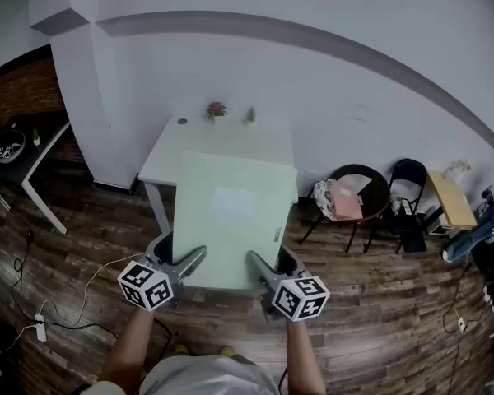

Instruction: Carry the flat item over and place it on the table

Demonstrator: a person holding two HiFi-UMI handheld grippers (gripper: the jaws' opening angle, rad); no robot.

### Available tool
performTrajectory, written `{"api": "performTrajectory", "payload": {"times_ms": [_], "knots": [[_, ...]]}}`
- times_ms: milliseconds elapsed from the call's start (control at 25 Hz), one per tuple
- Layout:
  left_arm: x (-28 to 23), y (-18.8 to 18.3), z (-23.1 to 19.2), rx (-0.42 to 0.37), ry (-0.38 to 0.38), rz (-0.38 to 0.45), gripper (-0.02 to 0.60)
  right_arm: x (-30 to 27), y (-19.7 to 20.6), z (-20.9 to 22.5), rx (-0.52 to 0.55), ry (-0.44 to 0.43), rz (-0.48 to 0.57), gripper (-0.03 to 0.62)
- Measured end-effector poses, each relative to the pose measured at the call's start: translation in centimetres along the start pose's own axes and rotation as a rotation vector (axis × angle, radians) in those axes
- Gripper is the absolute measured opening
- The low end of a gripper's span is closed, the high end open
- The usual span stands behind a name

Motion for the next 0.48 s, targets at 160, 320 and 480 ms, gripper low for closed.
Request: {"api": "performTrajectory", "payload": {"times_ms": [160,320,480], "knots": [[-1.4,0.0,1.2,-0.014,-0.012,0.003,0.376,0.4,-0.7,1.7,-0.005,-0.018,0.009,0.341],[-2.5,0.3,1.7,-0.024,-0.036,0.011,0.376,0.0,-1.1,3.3,-0.008,-0.045,0.011,0.342],[-3.6,0.0,1.0,-0.039,-0.048,0.011,0.376,-1.4,-1.3,4.3,-0.019,-0.062,0.018,0.342]]}}
Point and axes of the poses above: the fingertips, and each gripper's own axes: x backward along the fingers, z to its right, y out of its underside, the point moved 8 cm from there along x, backward along the fingers, and after that the axes turned 4 degrees about z, right-handed, at the moved point
